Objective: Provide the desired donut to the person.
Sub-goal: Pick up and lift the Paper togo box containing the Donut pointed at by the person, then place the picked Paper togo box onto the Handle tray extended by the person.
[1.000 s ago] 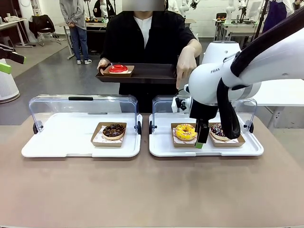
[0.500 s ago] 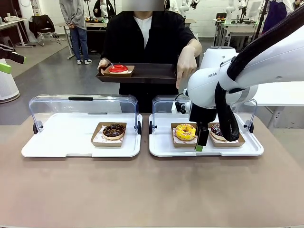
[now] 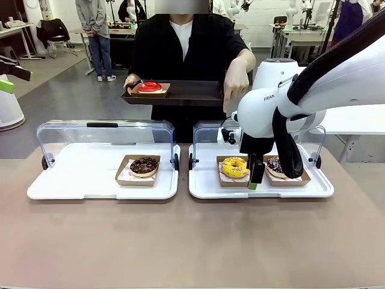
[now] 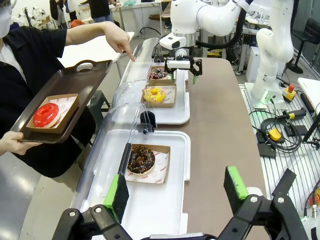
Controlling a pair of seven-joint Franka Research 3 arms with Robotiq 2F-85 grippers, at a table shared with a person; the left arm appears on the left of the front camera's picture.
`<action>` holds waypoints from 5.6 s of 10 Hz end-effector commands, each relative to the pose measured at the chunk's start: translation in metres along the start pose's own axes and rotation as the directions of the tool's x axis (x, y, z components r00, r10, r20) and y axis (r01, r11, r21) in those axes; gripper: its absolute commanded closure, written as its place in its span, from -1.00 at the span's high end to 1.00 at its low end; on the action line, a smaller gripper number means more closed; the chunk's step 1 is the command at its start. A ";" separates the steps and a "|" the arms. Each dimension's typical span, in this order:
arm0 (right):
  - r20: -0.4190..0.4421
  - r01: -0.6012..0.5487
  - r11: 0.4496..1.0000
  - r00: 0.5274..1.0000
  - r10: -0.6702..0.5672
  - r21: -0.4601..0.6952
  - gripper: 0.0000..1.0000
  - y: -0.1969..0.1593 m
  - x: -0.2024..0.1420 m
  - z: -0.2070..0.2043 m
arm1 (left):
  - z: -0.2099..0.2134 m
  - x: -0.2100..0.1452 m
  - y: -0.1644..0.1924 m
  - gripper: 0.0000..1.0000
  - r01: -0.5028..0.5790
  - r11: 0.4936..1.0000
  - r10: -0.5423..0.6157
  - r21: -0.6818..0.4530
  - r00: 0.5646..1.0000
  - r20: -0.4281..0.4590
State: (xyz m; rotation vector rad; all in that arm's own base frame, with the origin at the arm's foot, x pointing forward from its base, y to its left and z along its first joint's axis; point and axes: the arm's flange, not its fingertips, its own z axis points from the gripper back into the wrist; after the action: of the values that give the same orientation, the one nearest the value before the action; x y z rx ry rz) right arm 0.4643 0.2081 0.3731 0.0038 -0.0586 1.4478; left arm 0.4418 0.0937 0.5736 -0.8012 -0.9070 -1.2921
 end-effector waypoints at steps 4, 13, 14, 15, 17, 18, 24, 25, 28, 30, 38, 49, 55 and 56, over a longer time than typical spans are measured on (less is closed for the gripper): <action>0.012 -0.016 0.997 1.000 0.016 -0.072 1.00 -0.021 -0.010 -0.030 | 0.001 0.000 -0.001 1.00 0.003 1.000 -0.003 0.003 1.000 0.009; 0.003 -0.055 0.996 0.998 0.056 -0.065 1.00 -0.025 -0.015 -0.043 | 0.001 0.000 -0.001 1.00 0.003 1.000 -0.003 0.003 1.000 0.009; 0.002 -0.054 0.997 0.999 0.055 -0.058 1.00 -0.026 -0.015 -0.045 | 0.001 0.000 -0.001 1.00 0.003 1.000 -0.003 0.003 1.000 0.009; 0.000 -0.055 0.997 0.998 0.055 -0.055 1.00 -0.026 -0.015 -0.045 | 0.001 0.000 -0.001 1.00 0.003 1.000 -0.003 0.003 1.000 0.009; 0.001 -0.052 0.997 0.999 0.052 -0.049 1.00 -0.028 -0.016 -0.047 | 0.001 0.000 -0.001 1.00 0.003 1.000 -0.003 0.003 1.000 0.009; 0.004 -0.058 0.997 0.998 0.058 -0.053 -0.18 -0.027 -0.016 -0.047 | 0.001 0.000 -0.001 1.00 0.003 1.000 -0.003 0.003 1.000 0.009; 0.005 -0.055 0.997 0.998 0.055 -0.052 -1.00 -0.027 -0.016 -0.046 | 0.001 0.000 -0.001 1.00 0.003 1.000 -0.003 0.003 1.000 0.009; 0.006 -0.053 0.997 0.999 0.054 -0.052 -1.00 -0.027 -0.016 -0.045 | 0.001 0.000 -0.001 1.00 0.003 1.000 -0.003 0.003 1.000 0.009; 0.004 -0.053 0.997 0.999 0.053 -0.057 -1.00 -0.027 -0.016 -0.044 | 0.001 0.000 -0.001 1.00 0.003 1.000 -0.003 0.003 1.000 0.009; -0.009 -0.058 0.997 0.998 0.057 -0.060 -1.00 -0.025 -0.015 -0.041 | 0.001 0.000 -0.001 1.00 0.003 1.000 -0.003 0.003 1.000 0.009; -0.126 -0.043 0.999 0.991 0.043 -0.002 -1.00 0.088 0.013 0.107 | 0.001 0.000 -0.001 1.00 0.003 1.000 -0.003 0.003 1.000 0.009; -0.056 0.006 0.998 0.998 -0.002 0.064 -1.00 0.055 0.016 0.269 | 0.001 0.000 -0.001 1.00 0.003 1.000 -0.003 0.003 1.000 0.009; -0.068 0.057 0.998 0.996 -0.055 0.028 -1.00 0.081 0.017 0.290 | 0.001 0.000 -0.001 1.00 0.003 1.000 -0.003 0.003 1.000 0.009; -0.068 0.057 0.998 0.996 -0.055 0.028 -1.00 0.081 0.017 0.290 | 0.001 0.000 -0.001 1.00 0.003 1.000 -0.003 0.003 1.000 0.009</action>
State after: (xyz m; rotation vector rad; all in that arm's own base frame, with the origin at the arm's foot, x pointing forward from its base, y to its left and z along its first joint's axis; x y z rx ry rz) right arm 0.3773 0.2259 0.6636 -0.0229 0.0131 1.4122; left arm 0.4419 0.0939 0.5734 -0.8012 -0.9068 -1.2917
